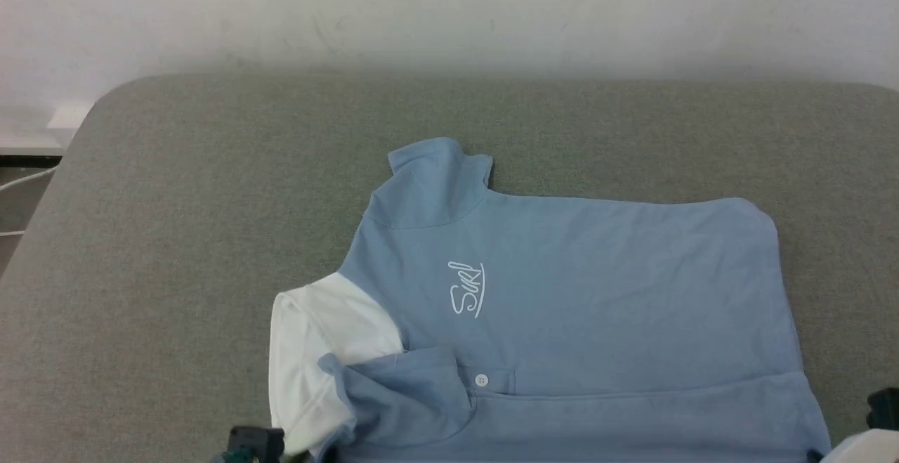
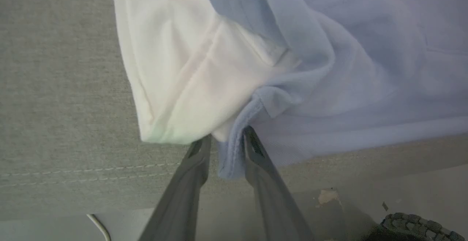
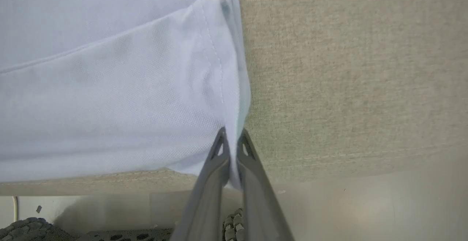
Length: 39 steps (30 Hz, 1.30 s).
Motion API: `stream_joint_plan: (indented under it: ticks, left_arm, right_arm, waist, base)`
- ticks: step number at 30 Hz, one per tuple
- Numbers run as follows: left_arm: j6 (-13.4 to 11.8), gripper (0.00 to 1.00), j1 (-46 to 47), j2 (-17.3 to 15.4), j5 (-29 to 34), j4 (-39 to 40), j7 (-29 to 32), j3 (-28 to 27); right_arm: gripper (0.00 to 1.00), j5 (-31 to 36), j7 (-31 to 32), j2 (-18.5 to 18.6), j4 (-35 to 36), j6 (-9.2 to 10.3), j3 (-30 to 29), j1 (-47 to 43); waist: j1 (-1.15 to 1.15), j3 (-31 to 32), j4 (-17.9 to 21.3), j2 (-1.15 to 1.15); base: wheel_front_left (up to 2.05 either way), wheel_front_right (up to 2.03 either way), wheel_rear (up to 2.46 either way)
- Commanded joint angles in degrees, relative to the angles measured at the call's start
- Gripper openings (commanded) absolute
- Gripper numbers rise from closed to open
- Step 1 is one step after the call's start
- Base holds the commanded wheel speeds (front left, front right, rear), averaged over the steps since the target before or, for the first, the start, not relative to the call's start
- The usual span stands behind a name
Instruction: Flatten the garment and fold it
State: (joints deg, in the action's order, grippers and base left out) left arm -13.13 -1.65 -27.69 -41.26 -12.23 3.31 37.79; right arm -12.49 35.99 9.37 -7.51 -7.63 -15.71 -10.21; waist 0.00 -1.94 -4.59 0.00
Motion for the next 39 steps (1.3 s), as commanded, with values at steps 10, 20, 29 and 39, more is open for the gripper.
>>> stream_joint_plan:
  ticks: [10,20,29,39]
  left_arm:
    - [0.07,1.00,6.46,-2.73,1.68,7.11,-7.53,-5.50]
    - [5.25,1.00,25.83,-7.62,4.59,11.48,0.03,-6.97]
    - [15.81,1.00,46.12,-11.87,3.92,-0.66,17.99,-4.05]
    - [19.46,1.00,57.00,-14.93,2.00,-11.52,33.25,-1.29]
  right_arm:
    - [1.00,-2.09,-14.48,0.62,5.21,0.14,-0.07,7.69]
    - [1.00,-0.09,-25.75,1.54,14.54,0.14,6.53,13.34]
    - [1.00,1.21,-33.00,-2.25,16.49,0.14,10.89,16.41]
    - [1.00,1.47,-36.52,-4.55,11.78,0.14,11.98,18.42]
  waist:
    - [0.00,-1.94,2.83,0.00]
    - [0.00,-10.25,10.24,0.00]
    - [0.00,-20.72,18.26,0.00]
    - [0.00,-26.03,22.60,0.00]
  base:
    - [0.00,0.00,0.00]
    - [0.00,0.00,0.00]
    - [0.00,0.00,0.00]
    - [0.00,0.00,0.00]
